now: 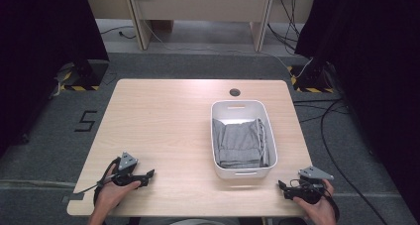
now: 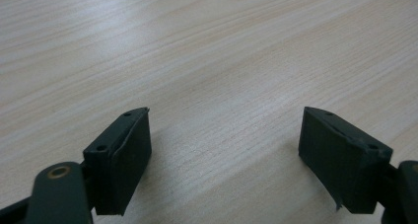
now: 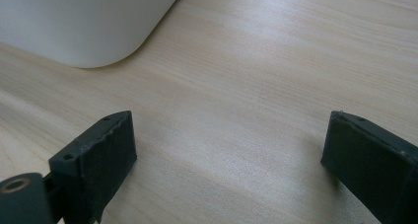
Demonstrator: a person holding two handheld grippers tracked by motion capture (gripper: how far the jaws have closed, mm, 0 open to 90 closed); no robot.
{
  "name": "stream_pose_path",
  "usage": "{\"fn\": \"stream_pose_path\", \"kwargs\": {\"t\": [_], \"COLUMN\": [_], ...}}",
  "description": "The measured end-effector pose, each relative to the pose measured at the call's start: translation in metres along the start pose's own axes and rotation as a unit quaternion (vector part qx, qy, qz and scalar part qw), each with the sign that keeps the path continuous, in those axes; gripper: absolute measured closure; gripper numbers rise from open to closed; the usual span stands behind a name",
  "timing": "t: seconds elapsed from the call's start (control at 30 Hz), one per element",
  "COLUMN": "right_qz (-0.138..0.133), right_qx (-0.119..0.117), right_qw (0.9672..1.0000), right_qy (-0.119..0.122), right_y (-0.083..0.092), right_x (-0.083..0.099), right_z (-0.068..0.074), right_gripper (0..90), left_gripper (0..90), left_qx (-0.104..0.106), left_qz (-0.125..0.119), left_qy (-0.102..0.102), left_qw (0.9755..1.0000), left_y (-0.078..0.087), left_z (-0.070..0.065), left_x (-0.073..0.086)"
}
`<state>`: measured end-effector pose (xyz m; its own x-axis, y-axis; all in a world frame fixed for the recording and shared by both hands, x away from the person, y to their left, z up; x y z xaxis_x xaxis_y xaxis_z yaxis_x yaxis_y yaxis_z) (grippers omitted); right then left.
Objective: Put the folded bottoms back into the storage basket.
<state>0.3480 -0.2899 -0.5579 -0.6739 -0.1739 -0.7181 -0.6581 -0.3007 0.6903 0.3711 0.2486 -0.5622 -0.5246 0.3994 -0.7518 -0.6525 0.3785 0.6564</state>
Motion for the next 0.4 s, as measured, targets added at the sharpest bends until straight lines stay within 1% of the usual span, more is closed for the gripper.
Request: {"fn": "stream_pose_path", "kwargs": {"t": [0.2, 0.27, 0.4], "right_qz": [-0.002, -0.004, -0.002], "right_qx": [0.002, 0.001, 0.003], "right_qw": [1.0000, 1.0000, 1.0000], "right_qy": [-0.003, 0.000, -0.005], "right_y": [0.0001, -0.0001, -0.0004], "right_x": [0.0003, 0.0003, 0.0001], "right_z": [0.0003, -0.0002, 0.0004], "right_gripper": [6.7, 6.6, 5.9], "left_gripper": [19.1, 19.1, 19.1], "left_qx": [0.000, 0.001, 0.002], "left_qz": [0.000, -0.001, -0.001], "left_qy": [0.000, 0.000, -0.002], "left_qw": [1.0000, 1.0000, 1.0000], "left_y": [0.0000, 0.0000, 0.0000], "left_z": [0.0000, 0.0000, 0.0004], "left_x": [0.0000, 0.0000, 0.0000]}}
Point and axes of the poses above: each handheld gripper's, and its own axes: y roughly backward along the jaws, x roughly out of its underside, z roughly to its left, the point moved 6 cm from there along -y, roughly forward along the jaws, and after that the axes turned 7 degrees about -y, right-handed, at the moved point
